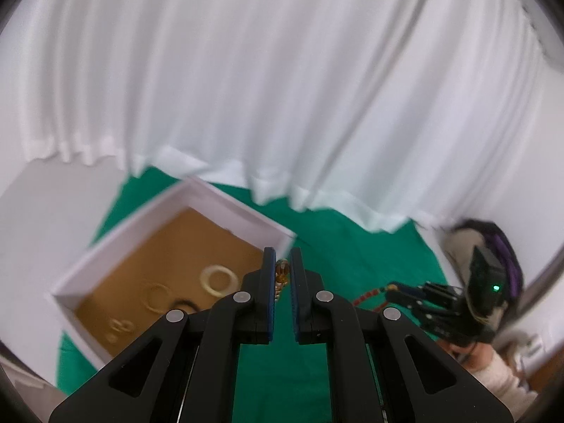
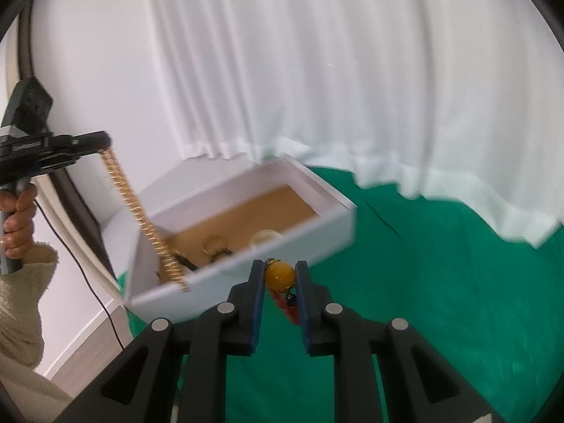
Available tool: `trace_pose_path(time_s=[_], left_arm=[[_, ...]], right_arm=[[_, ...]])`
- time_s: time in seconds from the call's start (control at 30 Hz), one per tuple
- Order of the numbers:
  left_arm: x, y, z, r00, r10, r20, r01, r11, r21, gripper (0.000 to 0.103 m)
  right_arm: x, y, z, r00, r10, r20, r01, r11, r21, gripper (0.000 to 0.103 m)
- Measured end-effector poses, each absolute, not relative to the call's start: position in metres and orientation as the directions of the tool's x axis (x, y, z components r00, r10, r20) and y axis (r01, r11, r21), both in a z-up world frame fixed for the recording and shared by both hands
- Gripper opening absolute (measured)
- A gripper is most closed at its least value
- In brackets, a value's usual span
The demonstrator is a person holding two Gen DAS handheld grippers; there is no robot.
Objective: Organize jewelry
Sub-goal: 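Carry the pearl necklace and red bracelet over the white box with both tools, then open both tools to drop the necklace and bracelet into the box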
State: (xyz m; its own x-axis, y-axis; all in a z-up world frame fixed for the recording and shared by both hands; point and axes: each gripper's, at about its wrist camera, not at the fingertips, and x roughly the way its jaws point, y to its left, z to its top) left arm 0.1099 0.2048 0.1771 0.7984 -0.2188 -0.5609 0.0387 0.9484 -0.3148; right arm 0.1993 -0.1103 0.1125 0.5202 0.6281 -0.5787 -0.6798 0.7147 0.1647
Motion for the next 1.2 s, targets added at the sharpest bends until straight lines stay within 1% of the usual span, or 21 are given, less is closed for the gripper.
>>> trace_pose_path(time_s=[0.1,0.23,0.3,0.37,0.43,0.53,0.77,0.8,0.83,0.87,0.9,0.93,0.97,1.0,1.03,1.07,1.1,1.13,1.17,1.2], left_arm=[[0.127,0.238,0.176,0.815,-0.154,-0.559,-0.030,0.952,-0.306,0.005],[0.151,0.274,0.155,0.806,-0.077,-0.587,-0.123,0.948,-0.294,0.005],[0.162,0.293,0.137,0.792,-0.033,-0.609,-0.176,0.944,-0.280,0.005],[0.172,0.312,0.114,0.772,0.009,-0.636,-0.230,0.937,-0.265,0.005],[0.183,0.329,0.089,0.745,0.046,-0.665,-0.280,0.927,-0.250,0.005],[0.194,0.352,0.048,0.703,0.055,-0.709,-0.332,0.907,-0.258,0.005],[0.197,0.354,-0.026,0.617,0.036,-0.786,-0.362,0.900,-0.243,0.006],[0.195,0.351,-0.030,0.609,0.040,-0.793,-0.362,0.903,-0.233,0.009],[0.192,0.345,-0.032,0.602,0.043,-0.798,-0.354,0.910,-0.218,0.017],[0.189,0.340,-0.031,0.600,0.051,-0.798,-0.347,0.915,-0.203,0.033],[0.185,0.335,-0.031,0.602,0.066,-0.796,-0.344,0.921,-0.184,0.044],[0.181,0.329,-0.029,0.609,0.090,-0.788,-0.343,0.925,-0.160,0.064],[0.177,0.324,-0.026,0.621,0.108,-0.776,-0.340,0.929,-0.143,0.074],[0.174,0.319,-0.023,0.634,0.123,-0.764,-0.335,0.933,-0.128,0.075],[0.169,0.311,-0.019,0.647,0.143,-0.749,-0.330,0.938,-0.106,0.079],[0.167,0.307,-0.017,0.652,0.157,-0.742,-0.332,0.938,-0.094,0.085],[0.161,0.299,-0.014,0.665,0.182,-0.724,-0.341,0.937,-0.077,0.088],[0.158,0.296,-0.012,0.673,0.198,-0.712,-0.347,0.936,-0.068,0.094],[0.155,0.290,-0.009,0.683,0.220,-0.696,-0.355,0.933,-0.054,0.098],[0.150,0.283,-0.006,0.695,0.248,-0.675,-0.367,0.930,-0.036,0.099]], right_arm=[[0.221,-0.064,0.123,0.480,0.660,-0.578,-0.715,0.676,0.178,0.018],[0.246,-0.012,0.120,0.425,0.679,-0.598,-0.744,0.639,0.197,0.018],[0.255,0.013,0.110,0.385,0.681,-0.623,-0.754,0.621,0.213,0.018],[0.261,0.034,0.100,0.383,0.662,-0.645,-0.757,0.625,0.192,0.018],[0.269,0.057,0.083,0.355,0.643,-0.679,-0.764,0.618,0.185,0.018],[0.276,0.087,0.053,0.316,0.596,-0.739,-0.765,0.620,0.173,0.018],[0.276,0.140,-0.031,0.270,0.423,-0.865,-0.772,0.632,0.068,0.018],[0.277,0.141,-0.038,0.272,0.410,-0.871,-0.770,0.635,0.058,0.019],[0.277,0.144,-0.045,0.274,0.396,-0.876,-0.768,0.639,0.048,0.019],[0.277,0.147,-0.048,0.274,0.389,-0.880,-0.765,0.642,0.045,0.025],[0.278,0.146,-0.051,0.274,0.384,-0.882,-0.760,0.649,0.046,0.033],[0.279,0.147,-0.051,0.276,0.386,-0.881,-0.756,0.653,0.049,0.050],[0.279,0.145,-0.049,0.280,0.394,-0.875,-0.752,0.657,0.056,0.055],[0.280,0.141,-0.045,0.284,0.399,-0.872,-0.749,0.660,0.059,0.056],[0.279,0.139,-0.041,0.292,0.402,-0.868,-0.746,0.664,0.057,0.056],[0.280,0.138,-0.038,0.299,0.404,-0.865,-0.743,0.667,0.054,0.056],[0.279,0.136,-0.034,0.311,0.411,-0.857,-0.741,0.670,0.052,0.057],[0.278,0.134,-0.030,0.322,0.415,-0.851,-0.739,0.672,0.048,0.060],[0.277,0.132,-0.026,0.334,0.421,-0.843,-0.738,0.673,0.043,0.064],[0.276,0.130,-0.023,0.341,0.426,-0.838,-0.739,0.672,0.041,0.065]])
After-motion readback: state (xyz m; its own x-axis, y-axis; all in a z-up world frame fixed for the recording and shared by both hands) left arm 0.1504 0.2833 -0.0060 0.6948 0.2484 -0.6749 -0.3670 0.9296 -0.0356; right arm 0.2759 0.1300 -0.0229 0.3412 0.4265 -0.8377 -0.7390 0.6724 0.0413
